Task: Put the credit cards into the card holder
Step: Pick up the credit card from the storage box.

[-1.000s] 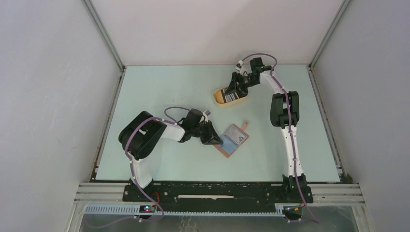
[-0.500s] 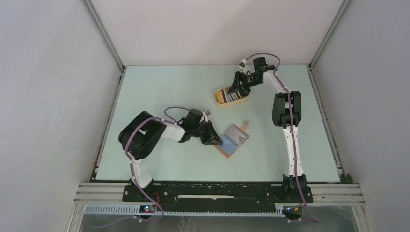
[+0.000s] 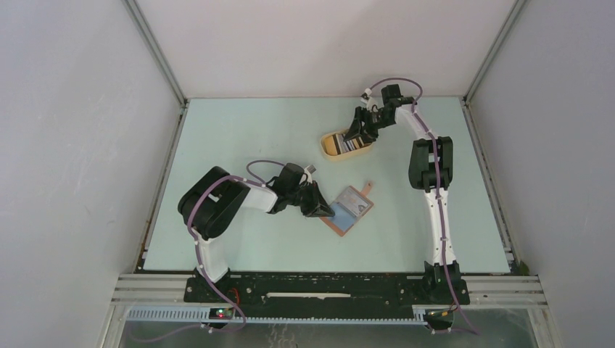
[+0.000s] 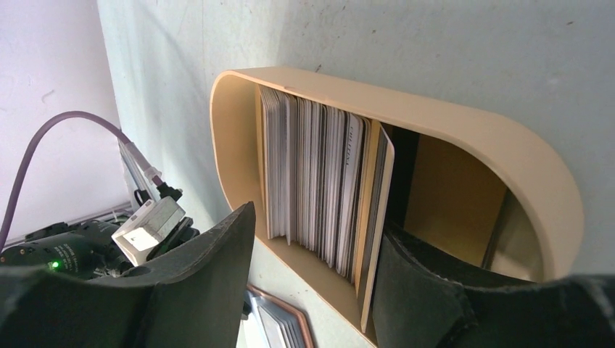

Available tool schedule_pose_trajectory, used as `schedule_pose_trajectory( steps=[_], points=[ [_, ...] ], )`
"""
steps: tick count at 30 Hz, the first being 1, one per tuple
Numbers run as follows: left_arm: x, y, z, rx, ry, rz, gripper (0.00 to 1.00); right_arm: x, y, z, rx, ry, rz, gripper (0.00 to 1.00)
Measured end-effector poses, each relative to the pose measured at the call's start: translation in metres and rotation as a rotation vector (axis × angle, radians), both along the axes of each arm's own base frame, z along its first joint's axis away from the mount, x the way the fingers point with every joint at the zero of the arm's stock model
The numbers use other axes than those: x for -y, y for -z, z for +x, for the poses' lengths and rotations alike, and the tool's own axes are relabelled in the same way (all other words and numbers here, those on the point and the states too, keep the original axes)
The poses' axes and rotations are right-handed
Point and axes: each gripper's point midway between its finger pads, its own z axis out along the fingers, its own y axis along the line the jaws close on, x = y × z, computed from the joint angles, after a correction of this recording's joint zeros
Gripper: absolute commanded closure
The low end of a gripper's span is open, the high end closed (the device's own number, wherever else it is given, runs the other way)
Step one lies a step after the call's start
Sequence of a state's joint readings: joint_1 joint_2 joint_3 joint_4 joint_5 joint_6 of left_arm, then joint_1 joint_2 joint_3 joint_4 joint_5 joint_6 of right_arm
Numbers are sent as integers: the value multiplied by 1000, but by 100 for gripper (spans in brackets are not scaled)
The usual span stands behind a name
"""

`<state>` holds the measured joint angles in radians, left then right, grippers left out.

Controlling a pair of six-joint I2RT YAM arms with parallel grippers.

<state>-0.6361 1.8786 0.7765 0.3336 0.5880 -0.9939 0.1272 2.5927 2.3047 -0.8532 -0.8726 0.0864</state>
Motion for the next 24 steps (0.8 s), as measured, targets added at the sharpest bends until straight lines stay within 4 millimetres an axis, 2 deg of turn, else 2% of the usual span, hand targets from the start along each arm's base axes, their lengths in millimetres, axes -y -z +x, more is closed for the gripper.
schedule_pose_trajectory(
  steps=[12, 24],
  points=[
    [1, 0, 0, -4, 7, -5, 90, 6, 1, 4, 16, 10, -27, 34],
    [2, 0, 0, -7, 10, -7, 90, 11, 5, 5, 38, 7, -85, 36]
  ],
)
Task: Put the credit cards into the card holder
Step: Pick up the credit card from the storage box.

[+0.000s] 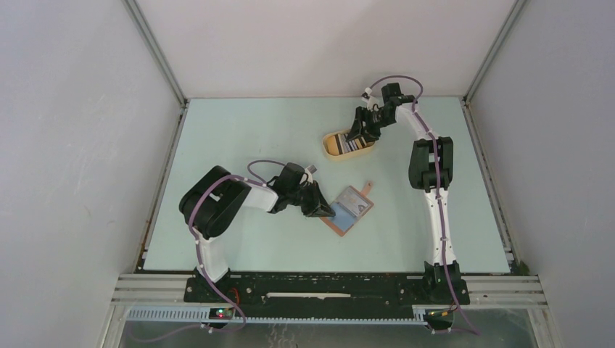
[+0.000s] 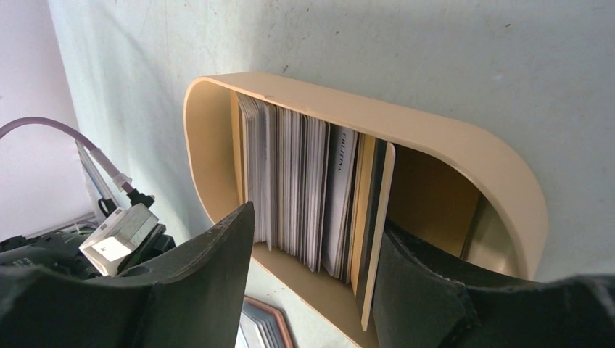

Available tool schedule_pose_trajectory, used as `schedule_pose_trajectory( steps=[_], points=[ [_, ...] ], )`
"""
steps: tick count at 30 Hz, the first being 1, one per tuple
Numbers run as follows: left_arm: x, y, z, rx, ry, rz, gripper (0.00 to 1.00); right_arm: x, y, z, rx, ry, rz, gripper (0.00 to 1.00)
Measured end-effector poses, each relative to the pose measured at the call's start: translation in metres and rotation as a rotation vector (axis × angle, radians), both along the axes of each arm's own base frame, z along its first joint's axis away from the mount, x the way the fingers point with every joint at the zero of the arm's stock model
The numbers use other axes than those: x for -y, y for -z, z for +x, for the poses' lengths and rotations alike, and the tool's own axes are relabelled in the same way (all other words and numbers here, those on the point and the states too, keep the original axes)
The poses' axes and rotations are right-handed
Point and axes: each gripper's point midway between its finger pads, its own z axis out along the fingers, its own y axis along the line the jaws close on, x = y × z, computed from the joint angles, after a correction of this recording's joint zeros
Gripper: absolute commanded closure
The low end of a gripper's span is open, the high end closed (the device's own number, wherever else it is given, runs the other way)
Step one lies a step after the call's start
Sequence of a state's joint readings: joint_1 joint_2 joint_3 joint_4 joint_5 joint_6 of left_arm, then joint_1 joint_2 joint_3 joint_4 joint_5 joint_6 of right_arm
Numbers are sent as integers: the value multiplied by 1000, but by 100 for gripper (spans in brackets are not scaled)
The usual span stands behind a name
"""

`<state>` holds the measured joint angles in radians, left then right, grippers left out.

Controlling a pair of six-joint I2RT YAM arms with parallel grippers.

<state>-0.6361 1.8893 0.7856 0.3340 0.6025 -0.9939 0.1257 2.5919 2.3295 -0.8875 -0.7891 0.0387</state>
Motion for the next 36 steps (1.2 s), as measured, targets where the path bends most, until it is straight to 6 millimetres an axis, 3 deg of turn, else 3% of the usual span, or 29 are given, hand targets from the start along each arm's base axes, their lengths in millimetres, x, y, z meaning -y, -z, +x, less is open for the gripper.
schedule_pose_trajectory(
  steps=[29, 36],
  points=[
    [0, 0, 0, -1, 1, 0, 90, 13, -1, 3, 20, 23, -68, 53],
    [0, 0, 0, 0, 1, 0, 90, 20, -8, 7, 36, 37, -69, 62]
  ],
)
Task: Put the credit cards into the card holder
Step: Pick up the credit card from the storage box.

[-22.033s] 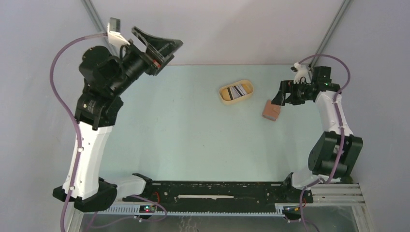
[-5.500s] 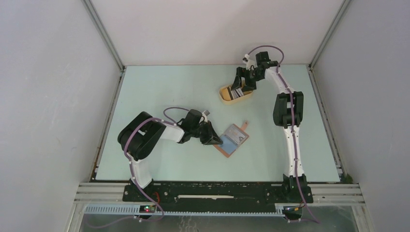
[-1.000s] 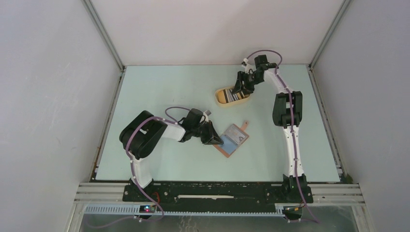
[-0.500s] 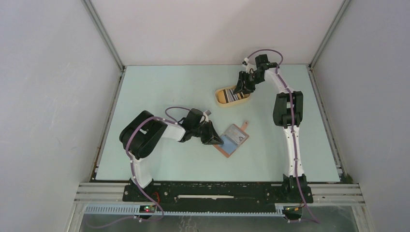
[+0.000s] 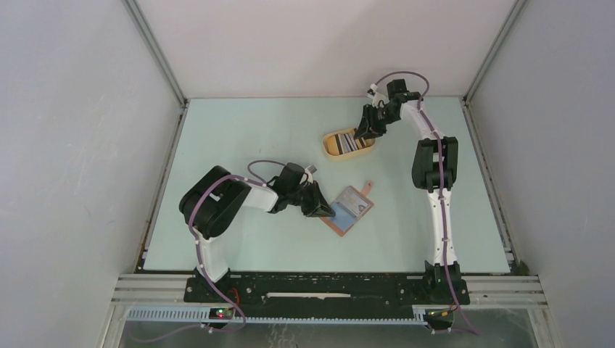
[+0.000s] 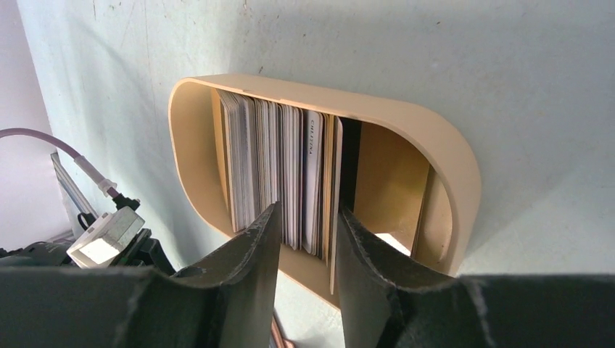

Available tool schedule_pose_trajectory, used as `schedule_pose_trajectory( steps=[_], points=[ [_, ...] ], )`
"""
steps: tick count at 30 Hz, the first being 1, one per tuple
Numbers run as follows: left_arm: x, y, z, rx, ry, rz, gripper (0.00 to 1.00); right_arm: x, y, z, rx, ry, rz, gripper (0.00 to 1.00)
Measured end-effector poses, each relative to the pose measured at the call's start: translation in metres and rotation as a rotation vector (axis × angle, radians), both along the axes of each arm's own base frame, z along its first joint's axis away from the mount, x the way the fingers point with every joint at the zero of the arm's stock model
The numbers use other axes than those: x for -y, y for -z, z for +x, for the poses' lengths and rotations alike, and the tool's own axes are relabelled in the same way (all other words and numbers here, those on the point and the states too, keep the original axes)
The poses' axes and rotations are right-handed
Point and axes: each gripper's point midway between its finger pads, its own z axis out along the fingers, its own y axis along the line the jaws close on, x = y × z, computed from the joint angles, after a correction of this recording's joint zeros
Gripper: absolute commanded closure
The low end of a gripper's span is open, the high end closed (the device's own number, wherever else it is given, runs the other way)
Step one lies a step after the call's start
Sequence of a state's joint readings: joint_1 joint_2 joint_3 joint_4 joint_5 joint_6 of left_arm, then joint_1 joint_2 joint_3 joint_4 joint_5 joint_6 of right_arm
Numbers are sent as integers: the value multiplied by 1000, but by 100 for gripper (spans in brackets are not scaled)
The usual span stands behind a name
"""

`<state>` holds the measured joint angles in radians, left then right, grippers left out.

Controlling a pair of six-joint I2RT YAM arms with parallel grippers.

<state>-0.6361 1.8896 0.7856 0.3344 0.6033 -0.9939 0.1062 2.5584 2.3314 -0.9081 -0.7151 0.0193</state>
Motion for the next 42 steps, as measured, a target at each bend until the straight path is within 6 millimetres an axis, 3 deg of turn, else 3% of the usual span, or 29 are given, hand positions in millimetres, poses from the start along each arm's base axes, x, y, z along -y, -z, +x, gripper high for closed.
schedule_pose_trajectory(
  steps=[12, 19, 30, 36, 42],
  points=[
    [0, 0, 0, 0, 0, 0, 91, 3, 2, 1, 10, 0, -18, 100],
    [0, 0, 0, 0, 1, 0, 91, 9, -7, 4, 46, 2, -47, 100],
    [0, 0, 0, -1, 2, -2, 91, 29, -73, 4, 191, 22, -63, 100],
    [0, 0, 0, -1, 4, -3, 91, 29, -94, -29, 210, -32, -39, 100],
    [1, 0, 0, 6, 10, -4, 91, 18, -110, -102, 190, -151, 71, 100]
  ],
)
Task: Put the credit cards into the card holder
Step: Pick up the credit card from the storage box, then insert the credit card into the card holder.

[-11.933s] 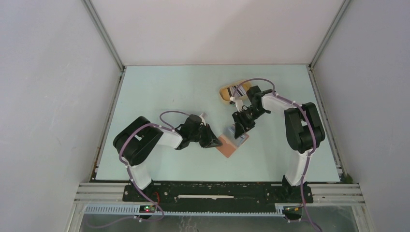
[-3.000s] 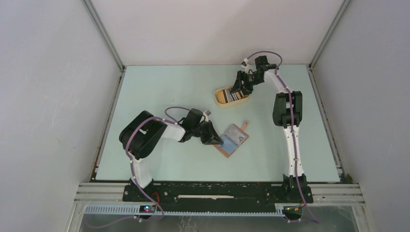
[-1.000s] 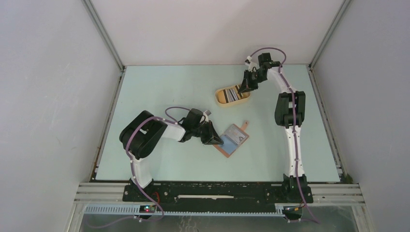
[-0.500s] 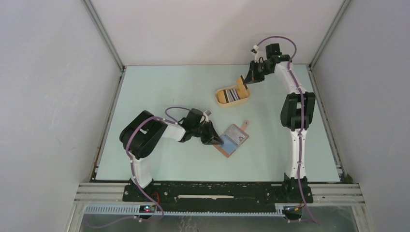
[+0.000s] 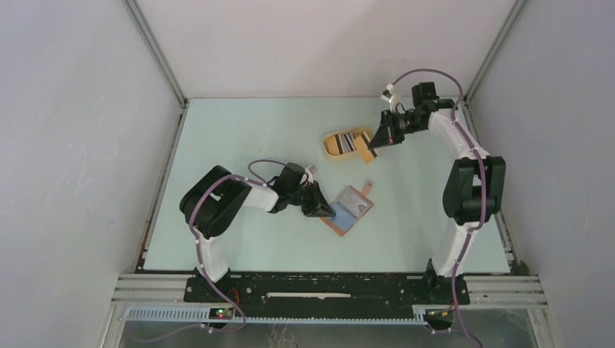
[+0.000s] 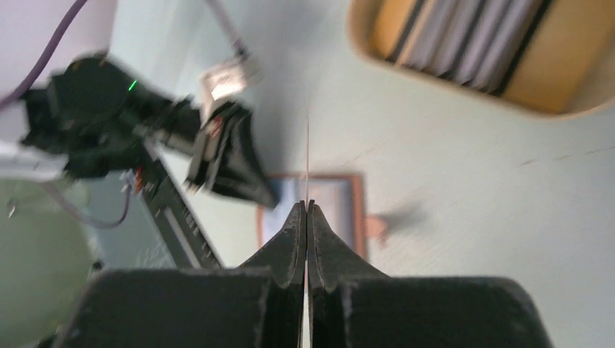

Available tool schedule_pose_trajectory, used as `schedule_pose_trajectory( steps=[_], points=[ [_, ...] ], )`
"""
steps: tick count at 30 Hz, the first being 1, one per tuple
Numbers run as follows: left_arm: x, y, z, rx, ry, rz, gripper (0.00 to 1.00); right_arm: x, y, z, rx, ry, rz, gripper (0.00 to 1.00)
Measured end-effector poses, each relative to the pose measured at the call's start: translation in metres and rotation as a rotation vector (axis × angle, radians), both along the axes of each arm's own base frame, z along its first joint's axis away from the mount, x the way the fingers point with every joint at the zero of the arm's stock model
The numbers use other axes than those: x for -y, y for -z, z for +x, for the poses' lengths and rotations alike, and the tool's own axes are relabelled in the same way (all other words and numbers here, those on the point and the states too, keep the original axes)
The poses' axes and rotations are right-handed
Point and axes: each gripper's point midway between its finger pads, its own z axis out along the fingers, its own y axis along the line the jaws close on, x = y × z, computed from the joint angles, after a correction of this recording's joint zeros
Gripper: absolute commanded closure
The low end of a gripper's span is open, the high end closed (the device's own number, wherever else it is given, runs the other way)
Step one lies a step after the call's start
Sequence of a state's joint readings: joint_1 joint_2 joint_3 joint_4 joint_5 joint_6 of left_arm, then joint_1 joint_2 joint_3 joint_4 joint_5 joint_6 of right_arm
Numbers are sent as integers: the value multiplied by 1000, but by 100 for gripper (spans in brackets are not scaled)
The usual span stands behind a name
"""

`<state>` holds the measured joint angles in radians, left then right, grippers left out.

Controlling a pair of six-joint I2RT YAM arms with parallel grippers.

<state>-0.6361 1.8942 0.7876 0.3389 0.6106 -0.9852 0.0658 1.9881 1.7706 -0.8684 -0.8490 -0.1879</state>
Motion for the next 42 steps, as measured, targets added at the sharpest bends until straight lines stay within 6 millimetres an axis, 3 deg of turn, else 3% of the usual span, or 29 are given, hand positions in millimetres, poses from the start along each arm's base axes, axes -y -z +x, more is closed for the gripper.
schedule_pose_trajectory(
  steps=[6, 11, 14, 18, 23, 42],
  points=[
    [0, 0, 0, 10, 9, 0, 91, -17, -6, -87, -15, -154, 148, 100],
    [0, 1, 0, 21, 16, 1, 91, -34, 30, -147, -87, -284, 206, 100],
    [0, 1, 0, 22, 17, 1, 91, -48, 47, -165, -138, -359, 216, 100],
    [0, 1, 0, 23, 17, 2, 91, -60, 69, -169, -195, -420, 204, 100],
    [-1, 0, 0, 27, 15, 6, 91, -59, 87, -163, -215, -423, 152, 100],
    [-3, -1, 1, 47, 10, 19, 87, -47, 113, -155, -207, -443, -46, 100]
  ],
)
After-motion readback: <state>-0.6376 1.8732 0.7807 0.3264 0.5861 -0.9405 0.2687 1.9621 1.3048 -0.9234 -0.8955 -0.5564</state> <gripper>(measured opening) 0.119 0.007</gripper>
